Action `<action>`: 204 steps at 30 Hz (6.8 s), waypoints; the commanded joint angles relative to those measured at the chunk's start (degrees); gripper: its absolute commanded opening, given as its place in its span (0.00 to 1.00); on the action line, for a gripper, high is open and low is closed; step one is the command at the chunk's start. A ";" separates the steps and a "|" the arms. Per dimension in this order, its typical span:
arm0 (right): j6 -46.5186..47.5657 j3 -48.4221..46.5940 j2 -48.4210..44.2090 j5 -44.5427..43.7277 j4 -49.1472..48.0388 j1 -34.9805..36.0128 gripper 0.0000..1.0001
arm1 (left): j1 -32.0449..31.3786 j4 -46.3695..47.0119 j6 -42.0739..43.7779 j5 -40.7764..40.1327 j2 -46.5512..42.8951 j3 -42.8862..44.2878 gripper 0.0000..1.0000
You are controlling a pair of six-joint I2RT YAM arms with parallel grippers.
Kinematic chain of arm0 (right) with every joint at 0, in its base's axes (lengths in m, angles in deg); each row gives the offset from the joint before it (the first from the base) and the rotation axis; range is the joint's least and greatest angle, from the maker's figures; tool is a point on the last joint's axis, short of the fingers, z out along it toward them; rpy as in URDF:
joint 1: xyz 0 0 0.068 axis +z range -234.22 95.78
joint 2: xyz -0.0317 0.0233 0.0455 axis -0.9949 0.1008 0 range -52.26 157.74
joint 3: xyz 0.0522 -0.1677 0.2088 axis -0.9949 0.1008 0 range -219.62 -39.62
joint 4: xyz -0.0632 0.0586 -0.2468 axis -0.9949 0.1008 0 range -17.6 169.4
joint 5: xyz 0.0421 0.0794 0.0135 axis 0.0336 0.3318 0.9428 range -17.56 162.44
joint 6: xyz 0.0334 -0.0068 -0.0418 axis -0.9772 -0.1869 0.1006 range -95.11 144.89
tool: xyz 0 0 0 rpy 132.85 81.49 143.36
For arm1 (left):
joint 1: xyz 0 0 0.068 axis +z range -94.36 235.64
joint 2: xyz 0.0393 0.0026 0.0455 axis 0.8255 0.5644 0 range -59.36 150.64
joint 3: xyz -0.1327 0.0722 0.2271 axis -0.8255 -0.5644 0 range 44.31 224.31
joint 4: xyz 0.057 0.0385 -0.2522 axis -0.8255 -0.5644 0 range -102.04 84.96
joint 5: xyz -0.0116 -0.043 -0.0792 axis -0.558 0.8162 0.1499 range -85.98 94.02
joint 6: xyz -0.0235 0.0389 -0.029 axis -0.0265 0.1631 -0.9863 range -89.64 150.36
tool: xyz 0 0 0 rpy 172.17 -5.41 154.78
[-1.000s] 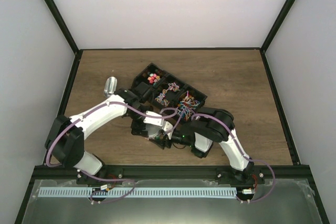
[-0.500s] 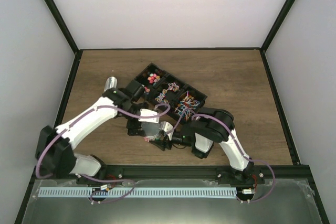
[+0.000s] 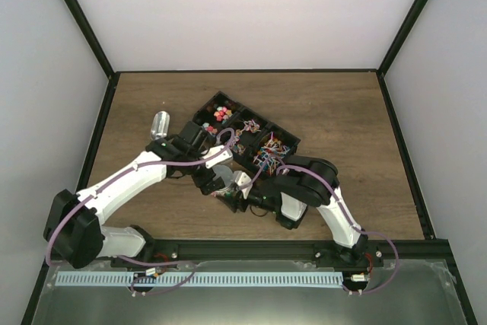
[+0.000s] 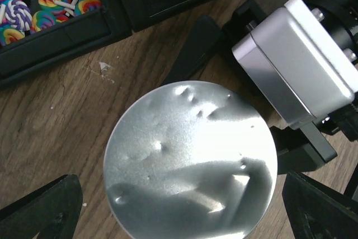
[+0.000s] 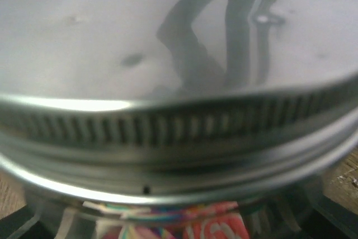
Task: Pack the candies
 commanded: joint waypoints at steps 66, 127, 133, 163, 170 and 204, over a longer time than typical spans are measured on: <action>0.96 0.64 1.52 5.97 -16.27 0.45 0.58 | -1.20 1.26 9.17 7.22 2.14 -0.35 1.00; 2.98 7.63 -12.20 11.95 -15.98 0.40 1.00 | 7.18 -6.25 28.20 -4.25 9.17 1.42 0.74; 3.53 11.57 -18.66 10.18 -11.76 0.36 1.00 | 10.24 -3.76 28.76 -3.00 9.07 0.33 0.89; 3.93 -17.99 -56.55 28.96 65.54 -30.43 1.00 | 17.09 -8.95 1.02 -2.14 4.53 28.10 1.00; 0.82 -29.38 -56.05 30.34 78.45 -44.15 1.00 | 28.34 -13.35 -9.01 5.21 18.97 47.63 1.00; -9.24 -8.54 -67.19 33.39 87.89 -72.11 1.00 | 46.55 8.11 -19.42 -3.02 3.32 9.62 1.00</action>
